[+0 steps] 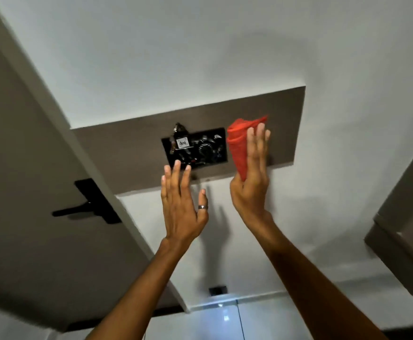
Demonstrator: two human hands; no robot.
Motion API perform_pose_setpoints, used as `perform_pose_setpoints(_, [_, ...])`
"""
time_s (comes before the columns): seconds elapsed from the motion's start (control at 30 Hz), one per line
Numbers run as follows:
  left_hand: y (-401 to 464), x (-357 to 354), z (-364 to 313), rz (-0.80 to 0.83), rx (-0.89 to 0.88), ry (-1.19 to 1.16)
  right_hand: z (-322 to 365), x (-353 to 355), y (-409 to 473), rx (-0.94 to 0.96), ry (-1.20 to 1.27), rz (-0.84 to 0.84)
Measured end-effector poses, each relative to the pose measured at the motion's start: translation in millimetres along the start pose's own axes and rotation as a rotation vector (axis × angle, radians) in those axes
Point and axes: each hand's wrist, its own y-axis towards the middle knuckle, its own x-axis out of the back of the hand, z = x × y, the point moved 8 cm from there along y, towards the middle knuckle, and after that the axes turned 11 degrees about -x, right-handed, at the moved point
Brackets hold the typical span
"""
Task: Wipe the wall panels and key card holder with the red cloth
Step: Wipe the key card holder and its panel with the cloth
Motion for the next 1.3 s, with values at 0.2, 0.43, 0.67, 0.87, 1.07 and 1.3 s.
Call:
perform_pose_setpoints(0.2, [9,29,47,-0.011,0.026,0.051,-9,-78,-15,0.197,-0.452,0.210])
perform_pose_setpoints(0.43, [40,30,61,-0.032,-0.097,0.078,-14,-76,-6,0.368,-0.648,-0.020])
perform_pose_setpoints(0.67, [80,32,104,-0.109,-0.190,0.230,-15,-93,20,0.723,-0.583,-0.172])
perform_pose_setpoints(0.87, [73,17,115,-0.156,-0.332,0.499,-24,-99,9,0.350,-0.451,-0.364])
perform_pose_setpoints(1.07, [71,16,115,-0.190,-0.328,0.491,-8,-91,21,0.507,-0.472,-0.312])
perform_pose_setpoints(1.3, [71,12,121,-0.213,-0.332,0.517,-36,-91,2,0.621,-0.473,-0.265])
